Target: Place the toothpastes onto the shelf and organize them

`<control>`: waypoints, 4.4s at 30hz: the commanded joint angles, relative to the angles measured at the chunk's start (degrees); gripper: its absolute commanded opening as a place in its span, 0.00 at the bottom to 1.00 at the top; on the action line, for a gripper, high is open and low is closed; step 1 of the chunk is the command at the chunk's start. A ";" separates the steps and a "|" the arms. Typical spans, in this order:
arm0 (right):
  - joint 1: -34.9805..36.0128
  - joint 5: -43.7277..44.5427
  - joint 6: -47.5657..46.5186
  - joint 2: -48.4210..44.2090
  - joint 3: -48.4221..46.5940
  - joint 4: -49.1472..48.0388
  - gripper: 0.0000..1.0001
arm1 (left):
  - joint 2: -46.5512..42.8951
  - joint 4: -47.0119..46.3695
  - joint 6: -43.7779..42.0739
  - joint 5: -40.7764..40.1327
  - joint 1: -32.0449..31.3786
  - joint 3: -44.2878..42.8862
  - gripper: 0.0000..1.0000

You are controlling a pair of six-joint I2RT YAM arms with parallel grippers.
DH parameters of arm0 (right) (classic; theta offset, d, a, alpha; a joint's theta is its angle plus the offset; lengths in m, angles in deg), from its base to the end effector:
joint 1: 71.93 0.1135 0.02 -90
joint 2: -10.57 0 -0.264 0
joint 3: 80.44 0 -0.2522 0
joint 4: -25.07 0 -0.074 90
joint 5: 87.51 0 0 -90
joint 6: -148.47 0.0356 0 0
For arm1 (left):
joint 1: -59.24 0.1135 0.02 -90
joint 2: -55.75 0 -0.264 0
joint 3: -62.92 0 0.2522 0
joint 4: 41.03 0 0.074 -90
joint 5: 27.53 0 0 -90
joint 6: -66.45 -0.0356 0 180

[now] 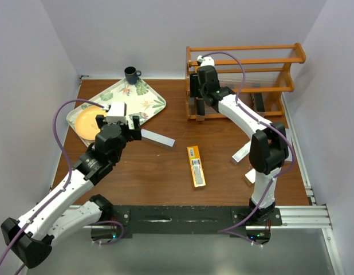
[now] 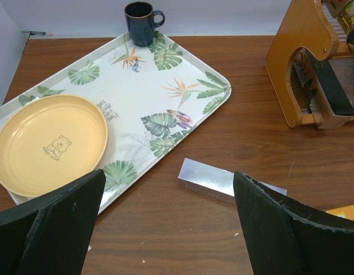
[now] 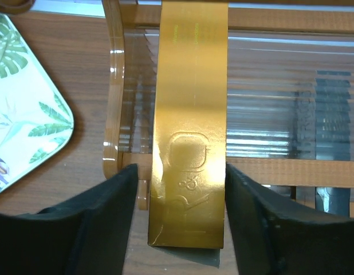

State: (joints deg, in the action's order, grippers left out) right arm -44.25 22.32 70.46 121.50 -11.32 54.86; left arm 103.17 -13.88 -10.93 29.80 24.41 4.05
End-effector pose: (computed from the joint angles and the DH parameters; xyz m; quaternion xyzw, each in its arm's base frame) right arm 0.4127 0.2029 0.3064 -0.0309 0.8562 0.0274 0.5150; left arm 0.1658 -0.0920 0.3298 -0.0193 0.7833 -0.0279 0.6207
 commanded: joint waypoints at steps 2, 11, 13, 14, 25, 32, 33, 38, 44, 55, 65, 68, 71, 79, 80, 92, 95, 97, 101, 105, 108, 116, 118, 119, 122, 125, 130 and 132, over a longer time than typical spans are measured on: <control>-0.26 -1.64 0.84 -5.90 0.70 -1.80 0.75 | -0.04 -1.17 -0.41 1.20 0.81 0.10 0.99; -0.17 -4.45 3.04 -21.09 13.33 -1.00 0.95 | -0.05 -0.99 0.12 2.78 0.99 -0.07 0.99; -0.26 -5.76 3.91 -26.52 17.03 -1.09 0.96 | 0.04 -0.99 0.21 3.31 1.17 -0.07 0.99; -0.09 -6.21 4.27 -28.56 20.88 -0.92 0.96 | -0.04 -0.91 0.38 3.83 1.25 -0.07 0.99; 0.44 -6.13 8.66 -52.04 48.58 0.75 0.98 | 1.09 0.23 4.15 6.46 1.43 -0.25 1.00; 0.53 -1.21 10.07 -63.19 56.86 0.58 0.98 | 11.01 9.71 16.54 13.50 0.82 -6.48 1.00; 0.44 -1.03 10.25 -63.99 58.61 0.06 0.98 | 13.38 10.34 18.99 13.59 0.03 -6.92 1.00; 0.44 -1.20 11.91 -67.95 63.28 -1.88 0.98 | 22.79 15.51 28.23 5.43 -11.92 -12.89 1.00; 0.44 -1.47 12.53 -71.47 66.97 -2.85 0.98 | 40.53 22.20 38.26 4.28 -18.42 -23.44 1.00; 0.44 0.64 11.22 -74.90 70.66 -3.46 0.99 | 57.16 22.82 46.61 1.38 -26.08 -35.04 0.98; 0.44 0.64 10.42 -76.04 71.98 -3.64 0.99 | 68.41 25.11 48.02 1.29 -26.96 -40.42 0.88; 0.44 0.47 10.34 -76.48 72.07 -3.81 0.98 | 69.21 24.50 48.55 2.34 -27.05 -39.89 0.80; 0.44 0.21 10.51 -76.39 72.07 -3.90 0.99 | 69.65 24.06 48.64 3.13 -27.13 -39.89 0.70; 0.44 -2.08 10.69 -77.36 71.98 -3.90 0.98 | 65.37 20.64 49.43 3.66 -27.22 -36.30 0.47; 0.44 -3.65 10.69 -77.45 71.98 -4.25 0.98 | 63.78 19.41 49.34 3.23 -27.13 -34.98 0.47; 0.44 -26.06 11.39 -78.59 73.30 -13.56 0.98 | 32.40 -15.55 51.44 9.35 -20.55 -4.13 0.42; 0.44 -32.21 13.23 -77.80 73.56 -17.07 0.98 | 27.12 -22.95 53.46 10.78 -17.56 2.11 0.42; 0.44 -37.12 14.63 -76.49 73.83 -20.42 0.98 | 24.40 -26.47 54.26 10.69 -17.03 5.01 0.42; 0.88 -42.07 18.32 -74.81 75.41 -27.96 0.98 | 21.32 -29.82 56.01 9.20 -16.32 7.57 0.41; 3.07 -41.99 19.83 -72.97 75.24 -29.57 0.98 | 19.47 -32.98 57.42 8.41 -16.24 9.41 0.40; 7.46 -38.13 19.57 -71.74 74.89 -30.44 0.98 | 18.94 -34.65 58.39 7.97 -16.24 9.86 0.40; 19.25 -26.96 18.69 -66.64 74.71 -34.39 0.98 | 18.41 -38.52 61.20 8.76 -16.15 11.17 0.40; 20.56 -24.85 18.60 -65.59 74.62 -34.84 0.98 | 17.98 -38.61 61.56 8.67 -16.23 11.26 0.40; 20.92 -24.15 18.51 -65.24 74.53 -35.10 0.98 | 17.97 -38.79 61.99 8.50 -16.15 11.79 0.40; 21.97 -21.86 18.25 -64.18 74.53 -36.07 0.98 | 17.62 -40.19 62.70 8.41 -16.15 12.58 0.40; 23.29 -20.28 17.90 -62.78 74.10 -36.60 0.96 | 17.80 -40.37 63.49 8.06 -16.15 12.76 0.39; 26.01 -17.12 16.76 -60.84 72.96 -36.95 0.86 | 18.15 -40.37 65.24 7.35 -16.24 13.11 0.40; 26.81 -15.45 16.40 -59.61 72.51 -37.04 0.84 | 18.15 -40.37 66.13 6.83 -16.24 13.37 0.40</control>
State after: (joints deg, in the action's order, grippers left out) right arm -19.12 1.67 88.43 60.46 63.72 20.76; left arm 122.49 -48.99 51.95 39.03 7.87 17.21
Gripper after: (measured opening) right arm 0.865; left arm 0.551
